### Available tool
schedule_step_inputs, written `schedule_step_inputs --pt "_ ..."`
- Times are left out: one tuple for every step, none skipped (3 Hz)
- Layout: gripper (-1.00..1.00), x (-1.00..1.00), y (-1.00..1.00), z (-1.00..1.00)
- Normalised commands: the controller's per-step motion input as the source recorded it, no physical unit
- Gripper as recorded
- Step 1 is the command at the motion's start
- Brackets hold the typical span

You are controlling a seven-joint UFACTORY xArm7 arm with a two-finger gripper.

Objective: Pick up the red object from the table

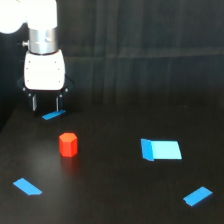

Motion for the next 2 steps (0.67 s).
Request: schedule_step_inputs --pt "0.96 -0.06 -0.05 0.04" --pt "0.99 0.07 -0.81 -0.28"
